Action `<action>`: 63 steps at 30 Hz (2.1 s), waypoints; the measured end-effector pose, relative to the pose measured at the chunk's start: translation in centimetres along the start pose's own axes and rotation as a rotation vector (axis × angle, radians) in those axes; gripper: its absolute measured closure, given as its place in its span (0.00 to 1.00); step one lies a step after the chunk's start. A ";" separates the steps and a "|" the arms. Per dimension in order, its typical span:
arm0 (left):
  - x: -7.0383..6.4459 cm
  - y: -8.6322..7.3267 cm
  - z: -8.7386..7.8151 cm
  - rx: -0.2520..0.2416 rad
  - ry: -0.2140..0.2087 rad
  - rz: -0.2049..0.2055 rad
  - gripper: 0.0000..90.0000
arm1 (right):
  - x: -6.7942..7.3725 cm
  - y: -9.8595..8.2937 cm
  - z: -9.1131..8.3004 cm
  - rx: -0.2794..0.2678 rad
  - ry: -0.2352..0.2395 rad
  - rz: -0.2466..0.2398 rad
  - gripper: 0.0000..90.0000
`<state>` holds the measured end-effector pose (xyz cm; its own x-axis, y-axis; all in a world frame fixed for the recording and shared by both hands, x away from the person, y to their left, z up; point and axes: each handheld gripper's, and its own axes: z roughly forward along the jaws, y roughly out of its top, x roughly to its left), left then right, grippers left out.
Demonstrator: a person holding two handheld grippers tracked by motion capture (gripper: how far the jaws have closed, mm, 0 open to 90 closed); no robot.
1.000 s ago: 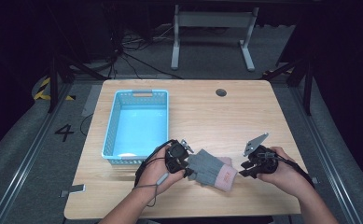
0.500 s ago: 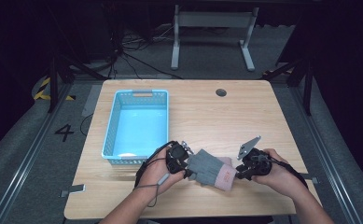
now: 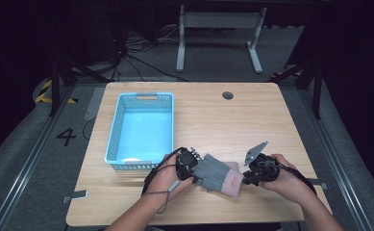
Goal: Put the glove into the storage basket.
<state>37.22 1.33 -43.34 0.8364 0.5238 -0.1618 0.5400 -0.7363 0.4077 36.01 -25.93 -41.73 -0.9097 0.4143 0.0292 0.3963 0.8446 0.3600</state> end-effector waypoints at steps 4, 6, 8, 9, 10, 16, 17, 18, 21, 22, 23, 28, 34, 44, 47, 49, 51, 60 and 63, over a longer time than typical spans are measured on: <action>-0.1 0.2 0.2 -0.003 -0.018 0.013 0.75 | 0.0 0.0 0.0 0.001 0.000 -0.002 0.83; -0.2 0.2 0.4 0.007 -0.006 0.012 0.77 | 0.0 0.0 0.1 0.001 0.001 0.000 0.83; -0.2 0.3 0.5 0.011 -0.005 0.015 0.77 | 0.0 0.1 0.1 0.001 0.000 0.002 0.84; -0.3 0.3 0.5 0.006 -0.002 0.015 0.76 | 0.0 0.1 0.1 -0.001 0.000 0.006 0.84; -0.3 0.3 0.5 0.006 -0.001 0.016 0.76 | 0.0 0.1 0.1 -0.001 0.000 0.007 0.84; -0.6 0.5 0.3 -0.003 0.014 0.029 0.84 | 0.2 0.2 0.1 0.000 -0.004 0.006 0.86; -0.6 0.5 0.2 -0.003 0.014 0.033 0.87 | 0.2 0.3 0.1 -0.001 -0.005 0.008 0.86; -0.7 0.5 0.2 -0.002 0.018 0.033 0.89 | 0.2 0.3 0.1 -0.006 -0.008 0.006 0.87; -0.9 0.6 0.1 -0.001 0.026 0.042 0.96 | 0.4 0.4 0.0 -0.009 -0.010 0.007 0.88; -0.9 0.7 0.1 -0.004 0.029 0.044 0.97 | 0.4 0.4 0.0 -0.010 -0.010 0.008 0.88; -1.0 0.7 0.0 -0.005 0.034 0.047 0.97 | 0.3 0.4 0.0 -0.010 -0.008 0.009 0.89; -1.2 0.6 -0.7 -0.032 0.031 0.049 0.98 | 0.4 0.4 -0.7 -0.034 -0.009 0.036 0.95; -1.6 0.5 -1.6 -0.052 0.002 0.048 0.98 | 0.5 0.5 -1.6 -0.053 -0.017 0.041 0.95; -2.3 -0.3 -3.4 -0.089 -0.014 0.039 0.98 | 0.0 0.9 -3.3 -0.118 -0.035 0.059 0.96; -2.5 -0.5 -3.5 -0.089 -0.013 0.042 0.98 | -0.2 1.2 -3.4 -0.132 -0.042 0.062 0.96; -2.6 -0.6 -3.6 -0.097 -0.026 0.036 0.98 | -0.4 1.4 -3.3 -0.138 -0.046 0.064 0.96; -2.6 -0.7 -3.7 -0.099 -0.022 0.042 0.98 | -0.6 1.5 -3.2 -0.143 -0.056 0.064 0.96; -3.1 -0.8 -3.4 -0.077 -0.037 0.049 0.98 | -1.4 1.9 -2.5 -0.157 -0.067 0.085 0.96; -3.1 -0.8 -3.2 -0.073 -0.043 0.049 0.98 | -1.5 1.9 -2.2 -0.154 -0.079 0.086 0.96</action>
<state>33.91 1.67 -40.27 0.8658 0.4678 -0.1773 0.4910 -0.7266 0.4805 37.88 -25.64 -39.05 -0.8581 0.5134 -0.0051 0.4431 0.7456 0.4978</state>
